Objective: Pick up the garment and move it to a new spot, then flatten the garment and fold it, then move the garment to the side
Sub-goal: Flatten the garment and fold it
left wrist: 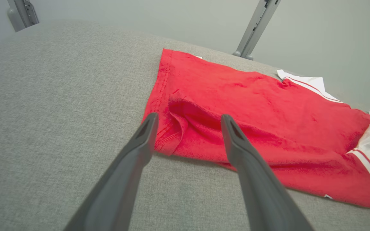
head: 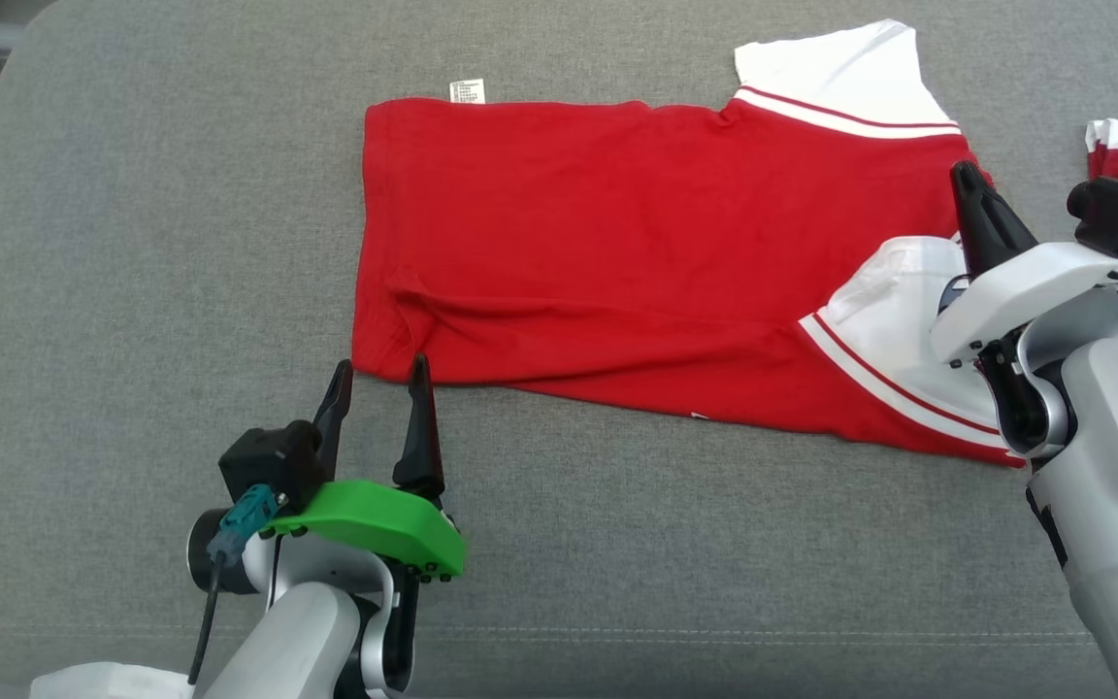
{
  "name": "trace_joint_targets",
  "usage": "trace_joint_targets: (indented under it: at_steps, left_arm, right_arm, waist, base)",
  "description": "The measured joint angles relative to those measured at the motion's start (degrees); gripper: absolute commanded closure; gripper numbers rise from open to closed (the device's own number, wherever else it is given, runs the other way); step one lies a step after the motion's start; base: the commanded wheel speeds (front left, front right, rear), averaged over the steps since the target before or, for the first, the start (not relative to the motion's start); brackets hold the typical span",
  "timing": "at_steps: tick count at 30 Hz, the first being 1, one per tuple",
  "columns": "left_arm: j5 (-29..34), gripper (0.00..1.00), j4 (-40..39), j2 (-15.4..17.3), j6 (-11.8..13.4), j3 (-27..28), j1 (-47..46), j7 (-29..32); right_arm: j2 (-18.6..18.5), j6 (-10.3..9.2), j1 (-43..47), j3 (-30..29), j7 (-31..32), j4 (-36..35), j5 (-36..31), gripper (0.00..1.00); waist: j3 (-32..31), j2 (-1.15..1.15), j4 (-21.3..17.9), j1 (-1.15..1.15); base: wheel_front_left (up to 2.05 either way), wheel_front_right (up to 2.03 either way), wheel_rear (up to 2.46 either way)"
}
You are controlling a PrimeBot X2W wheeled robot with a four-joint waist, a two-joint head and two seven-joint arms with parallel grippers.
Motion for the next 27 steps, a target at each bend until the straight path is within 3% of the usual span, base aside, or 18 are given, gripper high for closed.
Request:
trace_joint_targets:
  at_steps: [12,14,15,16,27]
  left_arm:
    - [0.80,0.00,2.96,-0.16,-0.86,-1.69,0.01,-0.98]
    - [0.80,0.00,3.39,-0.42,-0.99,-1.90,0.01,-1.24]
    - [0.80,0.00,3.59,-0.45,-1.07,-1.99,0.01,-1.30]
    - [0.80,0.00,3.71,-0.48,-1.19,-2.00,0.01,-1.33]
    - [0.68,0.00,6.44,-0.37,-2.50,-2.19,0.05,-2.49]
  right_arm:
    - [2.25,0.00,9.96,-2.80,-1.51,-15.46,0.14,1.00]
    - [3.18,0.00,12.06,-3.64,-1.41,-18.14,-0.43,0.59]
    - [3.67,-0.01,13.09,-4.08,-1.24,-19.47,-0.74,0.34]
    - [4.27,-0.01,14.04,-4.53,-1.14,-20.80,-0.98,0.00]
    - [9.28,-0.01,24.42,-8.72,1.52,-35.89,-5.26,0.00]
  waist:
    - [-2.82,0.00,-3.89,0.00]
    - [-3.34,0.00,-4.41,0.00]
    - [-3.59,0.00,-4.65,0.00]
    - [-3.83,0.00,-4.85,0.00]
    - [-6.22,0.00,-6.30,0.00]
  base:
    - [0.00,0.00,0.00]
    - [0.00,0.00,0.00]
    - [0.00,0.00,0.00]
    - [0.00,0.00,0.00]
    - [0.00,0.00,0.00]
